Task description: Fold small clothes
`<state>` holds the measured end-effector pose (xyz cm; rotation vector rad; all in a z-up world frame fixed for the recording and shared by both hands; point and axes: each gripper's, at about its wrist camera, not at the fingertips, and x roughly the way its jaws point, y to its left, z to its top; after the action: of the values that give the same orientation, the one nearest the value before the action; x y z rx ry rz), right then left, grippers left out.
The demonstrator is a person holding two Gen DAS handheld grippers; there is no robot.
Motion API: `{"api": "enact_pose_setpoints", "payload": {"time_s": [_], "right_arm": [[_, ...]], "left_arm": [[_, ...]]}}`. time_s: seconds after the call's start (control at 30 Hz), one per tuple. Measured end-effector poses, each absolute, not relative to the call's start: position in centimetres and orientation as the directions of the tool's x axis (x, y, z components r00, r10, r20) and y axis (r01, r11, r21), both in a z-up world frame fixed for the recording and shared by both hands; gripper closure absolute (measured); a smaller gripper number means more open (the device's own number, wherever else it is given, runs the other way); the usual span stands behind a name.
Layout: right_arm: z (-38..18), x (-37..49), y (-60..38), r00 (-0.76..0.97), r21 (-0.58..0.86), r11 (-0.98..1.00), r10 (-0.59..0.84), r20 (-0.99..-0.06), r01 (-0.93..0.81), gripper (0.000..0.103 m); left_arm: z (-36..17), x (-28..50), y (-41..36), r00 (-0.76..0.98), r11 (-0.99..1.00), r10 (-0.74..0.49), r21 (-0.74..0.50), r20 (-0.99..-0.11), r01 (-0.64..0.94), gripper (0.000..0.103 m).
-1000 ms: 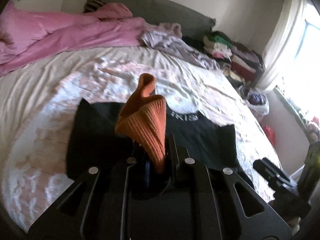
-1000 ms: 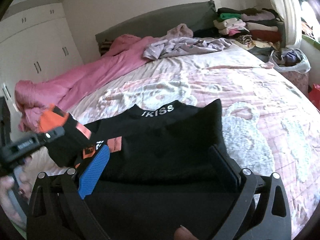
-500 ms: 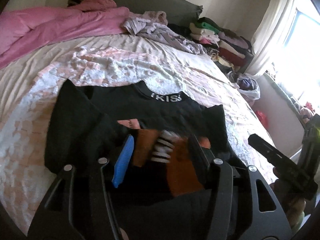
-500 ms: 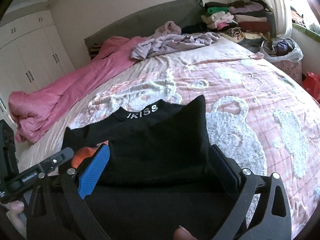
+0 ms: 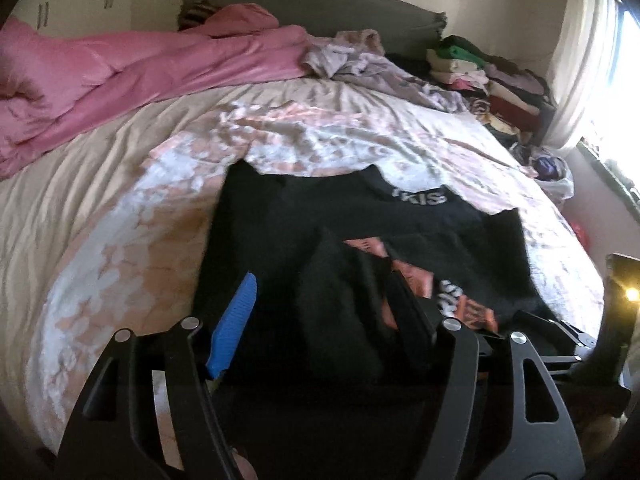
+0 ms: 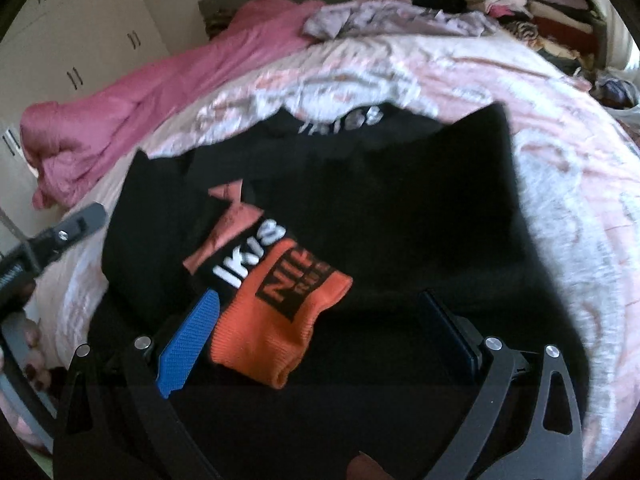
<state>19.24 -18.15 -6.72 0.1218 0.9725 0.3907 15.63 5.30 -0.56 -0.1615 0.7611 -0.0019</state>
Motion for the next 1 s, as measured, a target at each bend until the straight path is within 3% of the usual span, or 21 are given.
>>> {"api": "enact_pose_setpoints", "payload": {"time_s": [0.17,0.23,0.27,0.3,0.33,0.4,0.43,0.47,0.7,1.0], "right_arm": [[-7.7,19.7,-17.6,0.516,0.248,0.935,0.348,-0.782,-0.254,0.005],[-7.6,19.4,-17.1,0.531,0.239,0.931,0.355,-0.770,-0.275,0.027],[-7.6,19.4,-16.8,0.532,0.236,0.929,0.359,-0.767,-0.286,0.028],[-7.6,19.4,-16.6,0.537,0.226,0.928,0.357,-0.764,-0.294,0.039],[-7.6,19.3,-16.4,0.529,0.241,0.918,0.380,-0.758,-0.314,0.057],[-7.6,19.2,-16.2,0.520,0.275,0.903,0.418,-0.745,-0.331,0.065],[-7.5,19.1,-16.1,0.524,0.273,0.900,0.423,-0.740,-0.340,0.080],[-7.2,18.9,-15.8,0.529,0.272,0.891,0.438,-0.727,-0.364,0.086],[-3.8,18.5,-16.1,0.579,0.264,0.869,0.479,-0.660,-0.418,0.088],[1.6,19.7,-19.4,0.685,0.143,0.901,0.408,-0.603,-0.410,0.088]], "left_arm": [[-0.6,15.3,7.0,0.728,0.986,-0.029,-0.140,-0.685,-0.092,0.043],[-0.5,15.3,7.8,0.729,0.982,-0.020,-0.149,-0.684,-0.113,0.042],[-0.5,15.2,8.1,0.729,0.981,-0.016,-0.150,-0.684,-0.120,0.042],[-0.5,15.1,8.4,0.730,0.981,-0.013,-0.151,-0.683,-0.124,0.042],[-0.4,15.1,8.6,0.730,0.980,-0.009,-0.151,-0.683,-0.129,0.042],[-0.4,14.9,9.0,0.731,0.978,-0.004,-0.154,-0.683,-0.138,0.042],[-0.4,14.9,9.2,0.730,0.978,-0.004,-0.156,-0.683,-0.141,0.042],[-0.4,14.9,9.4,0.731,0.977,-0.003,-0.159,-0.683,-0.144,0.042],[0.4,14.5,10.3,0.742,0.971,-0.001,-0.178,-0.671,-0.160,0.042],[0.3,14.4,10.2,0.743,0.971,-0.018,-0.189,-0.669,-0.147,0.042]]}}
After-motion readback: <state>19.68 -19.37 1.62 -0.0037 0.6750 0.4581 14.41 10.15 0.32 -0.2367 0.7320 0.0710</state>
